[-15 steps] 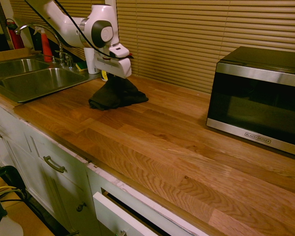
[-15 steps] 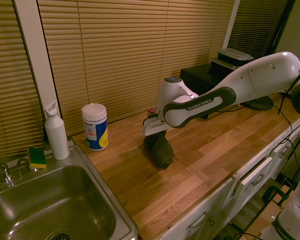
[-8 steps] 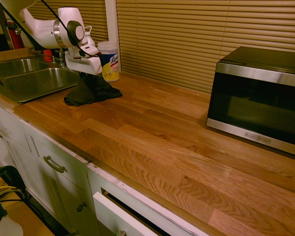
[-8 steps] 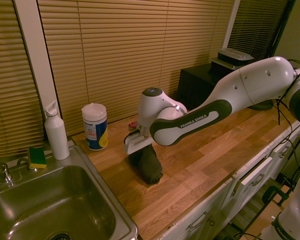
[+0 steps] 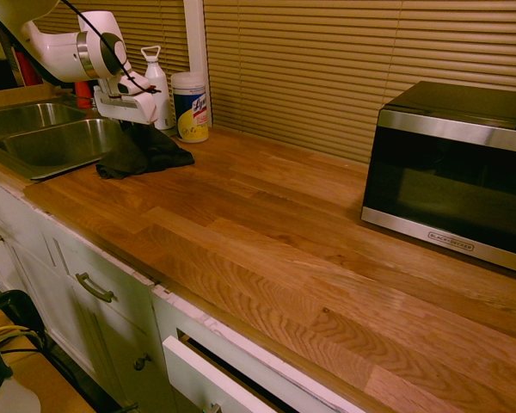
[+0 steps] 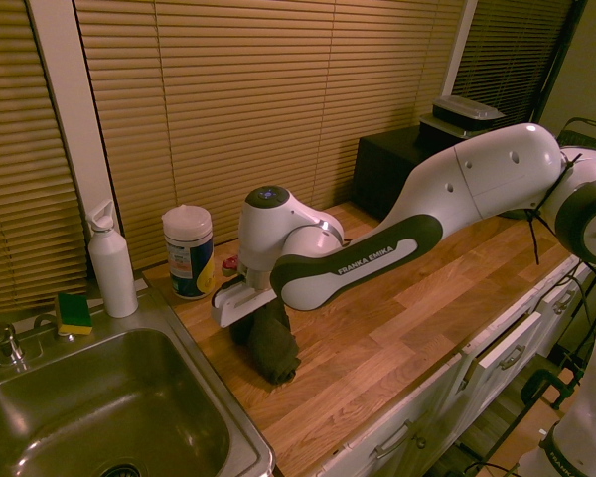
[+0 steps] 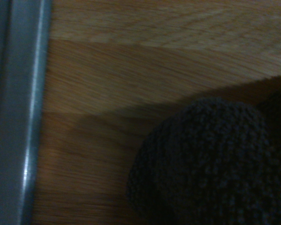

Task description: Clear the spill

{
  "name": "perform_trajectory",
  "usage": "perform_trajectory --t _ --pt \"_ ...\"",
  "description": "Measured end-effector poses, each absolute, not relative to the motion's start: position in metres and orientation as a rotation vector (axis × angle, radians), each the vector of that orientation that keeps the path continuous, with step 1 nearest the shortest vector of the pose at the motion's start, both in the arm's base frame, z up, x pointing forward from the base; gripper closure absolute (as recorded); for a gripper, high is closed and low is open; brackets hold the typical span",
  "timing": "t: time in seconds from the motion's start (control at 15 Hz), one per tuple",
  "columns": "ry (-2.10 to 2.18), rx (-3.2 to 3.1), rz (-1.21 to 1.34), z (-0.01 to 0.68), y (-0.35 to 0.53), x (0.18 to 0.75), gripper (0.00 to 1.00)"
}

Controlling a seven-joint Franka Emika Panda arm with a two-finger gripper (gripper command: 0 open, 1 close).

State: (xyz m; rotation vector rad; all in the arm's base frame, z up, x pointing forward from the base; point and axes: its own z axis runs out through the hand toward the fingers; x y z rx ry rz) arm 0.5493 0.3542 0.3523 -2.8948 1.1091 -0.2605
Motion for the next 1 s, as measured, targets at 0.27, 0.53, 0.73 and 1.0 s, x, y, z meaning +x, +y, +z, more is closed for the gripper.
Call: perform_trajectory --t 0.27,0.53,0.73,1.0 --pt "1.111 -2.895 -0.258 0.352 0.360 0.554 0.00" --pt "1.130 -2.872 -0.276 0.362 0.354 0.563 0.00" --pt "1.143 -2.854 -0.295 0.376 0.347 0.565 0.00" --pt "1.145 -2.829 -0.344 0.428 0.340 0.555 0.00"
